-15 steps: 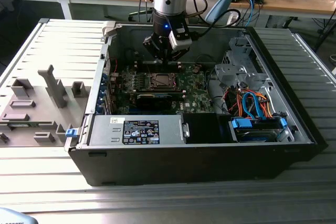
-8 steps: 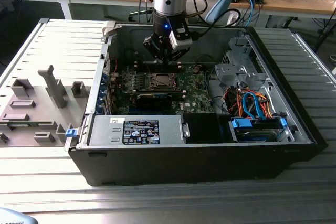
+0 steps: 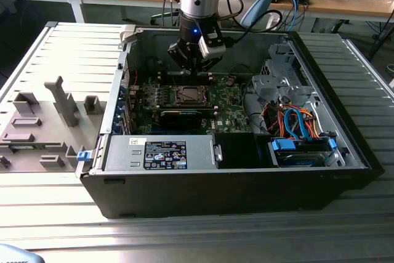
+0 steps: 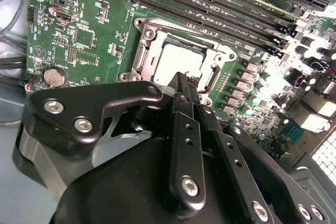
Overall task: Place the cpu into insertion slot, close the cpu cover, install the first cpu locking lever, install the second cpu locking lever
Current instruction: 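Install the first cpu locking lever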
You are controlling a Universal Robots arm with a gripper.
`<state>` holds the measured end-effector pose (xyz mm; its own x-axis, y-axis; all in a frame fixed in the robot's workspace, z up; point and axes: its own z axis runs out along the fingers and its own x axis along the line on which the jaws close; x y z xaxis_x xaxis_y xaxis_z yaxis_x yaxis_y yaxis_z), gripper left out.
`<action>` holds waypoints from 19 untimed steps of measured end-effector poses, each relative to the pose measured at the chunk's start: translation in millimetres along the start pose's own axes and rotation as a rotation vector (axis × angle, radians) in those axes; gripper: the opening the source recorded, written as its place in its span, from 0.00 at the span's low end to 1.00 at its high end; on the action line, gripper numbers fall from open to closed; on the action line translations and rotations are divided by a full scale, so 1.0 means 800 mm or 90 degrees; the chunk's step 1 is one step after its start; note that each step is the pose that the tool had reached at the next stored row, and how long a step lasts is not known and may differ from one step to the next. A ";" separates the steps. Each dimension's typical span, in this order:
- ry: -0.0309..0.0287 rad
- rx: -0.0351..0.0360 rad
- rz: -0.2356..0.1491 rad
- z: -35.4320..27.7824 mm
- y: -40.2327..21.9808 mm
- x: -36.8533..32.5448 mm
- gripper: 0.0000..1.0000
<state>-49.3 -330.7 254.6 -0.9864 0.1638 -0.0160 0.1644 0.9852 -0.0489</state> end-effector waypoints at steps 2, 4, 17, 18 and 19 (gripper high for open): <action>-0.0001 0.0000 -0.002 0.0000 0.0000 0.0000 0.11; -0.0002 -0.0001 -0.003 0.0000 0.0000 0.0000 0.11; -0.0006 -0.0002 -0.013 0.0000 0.0000 0.0000 0.11; -0.0007 -0.0002 -0.013 0.0000 0.0000 0.0000 0.11; -0.0007 -0.0002 -0.014 0.0000 0.0000 0.0000 0.11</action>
<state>-49.3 -330.7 254.5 -0.9897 0.1422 -0.0160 0.1428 0.9885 -0.0489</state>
